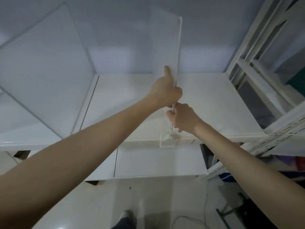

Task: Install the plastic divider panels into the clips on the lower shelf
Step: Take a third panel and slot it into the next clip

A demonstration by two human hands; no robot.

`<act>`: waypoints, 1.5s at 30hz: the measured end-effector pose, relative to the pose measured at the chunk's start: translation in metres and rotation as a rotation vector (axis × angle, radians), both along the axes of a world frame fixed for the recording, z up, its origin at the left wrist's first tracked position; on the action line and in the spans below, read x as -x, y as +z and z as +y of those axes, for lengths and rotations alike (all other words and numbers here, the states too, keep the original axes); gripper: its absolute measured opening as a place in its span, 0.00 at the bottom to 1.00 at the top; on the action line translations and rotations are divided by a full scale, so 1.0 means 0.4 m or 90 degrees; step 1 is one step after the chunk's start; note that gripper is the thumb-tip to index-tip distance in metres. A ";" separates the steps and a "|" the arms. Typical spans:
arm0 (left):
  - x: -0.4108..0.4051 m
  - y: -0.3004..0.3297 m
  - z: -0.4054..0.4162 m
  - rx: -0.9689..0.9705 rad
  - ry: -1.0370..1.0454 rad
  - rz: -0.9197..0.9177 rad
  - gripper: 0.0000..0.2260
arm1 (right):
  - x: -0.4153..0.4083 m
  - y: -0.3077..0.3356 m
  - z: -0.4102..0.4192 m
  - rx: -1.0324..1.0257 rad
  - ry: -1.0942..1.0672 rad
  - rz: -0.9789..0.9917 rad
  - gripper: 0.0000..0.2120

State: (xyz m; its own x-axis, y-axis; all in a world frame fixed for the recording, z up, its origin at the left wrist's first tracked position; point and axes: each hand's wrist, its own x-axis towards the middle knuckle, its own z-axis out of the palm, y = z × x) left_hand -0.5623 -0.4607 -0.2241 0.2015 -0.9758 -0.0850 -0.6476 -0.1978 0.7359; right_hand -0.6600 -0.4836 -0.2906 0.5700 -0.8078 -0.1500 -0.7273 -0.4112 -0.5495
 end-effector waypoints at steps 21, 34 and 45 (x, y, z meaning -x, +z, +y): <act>0.032 -0.053 -0.006 -0.040 -0.009 -0.163 0.20 | 0.007 -0.064 -0.026 -0.174 0.028 -0.018 0.16; 0.032 -0.055 0.013 -0.098 -0.035 -0.185 0.20 | 0.006 -0.081 -0.017 -0.179 0.005 -0.019 0.05; 0.030 -0.090 0.018 -0.232 -0.064 -0.333 0.10 | -0.002 -0.099 -0.011 -0.189 -0.004 0.013 0.12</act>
